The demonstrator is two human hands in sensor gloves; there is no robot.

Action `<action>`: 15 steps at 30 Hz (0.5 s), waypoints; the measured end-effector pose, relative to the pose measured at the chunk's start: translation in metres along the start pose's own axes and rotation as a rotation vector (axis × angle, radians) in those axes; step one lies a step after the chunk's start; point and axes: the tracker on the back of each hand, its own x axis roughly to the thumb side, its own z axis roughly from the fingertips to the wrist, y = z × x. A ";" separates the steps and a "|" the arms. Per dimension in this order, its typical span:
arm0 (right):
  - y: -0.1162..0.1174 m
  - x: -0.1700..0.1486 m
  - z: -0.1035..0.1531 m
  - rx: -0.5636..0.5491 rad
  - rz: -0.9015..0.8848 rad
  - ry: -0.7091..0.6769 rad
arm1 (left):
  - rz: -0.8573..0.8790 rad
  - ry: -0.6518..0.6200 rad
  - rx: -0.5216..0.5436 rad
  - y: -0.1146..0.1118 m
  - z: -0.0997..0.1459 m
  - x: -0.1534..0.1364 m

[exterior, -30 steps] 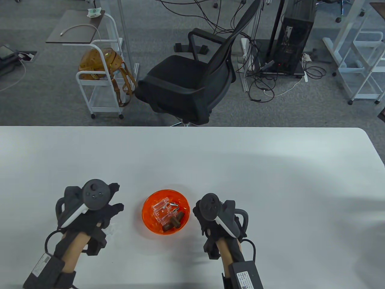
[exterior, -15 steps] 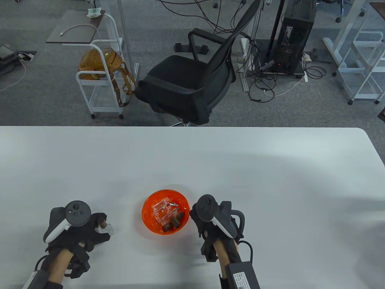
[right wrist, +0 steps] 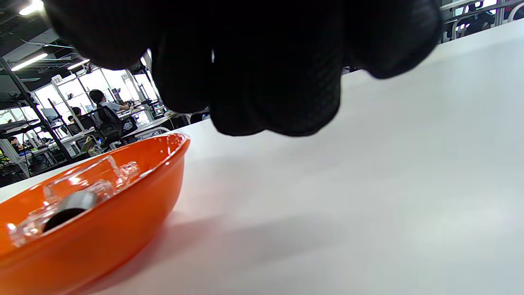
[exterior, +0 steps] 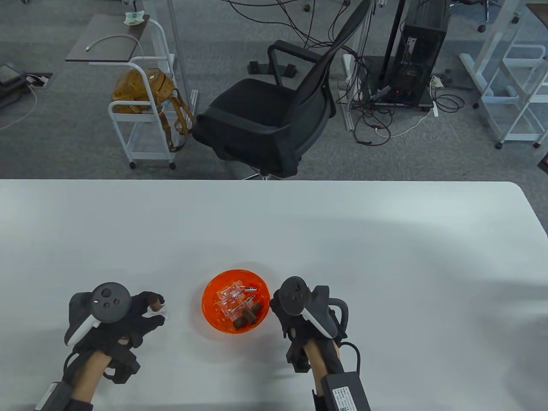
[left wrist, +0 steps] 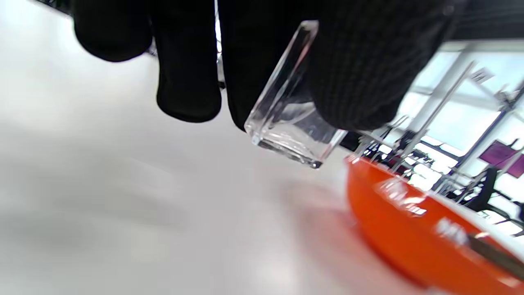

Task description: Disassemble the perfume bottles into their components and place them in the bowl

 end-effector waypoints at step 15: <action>-0.001 0.023 0.008 -0.043 0.013 -0.079 | -0.004 -0.183 0.003 -0.036 -0.011 0.069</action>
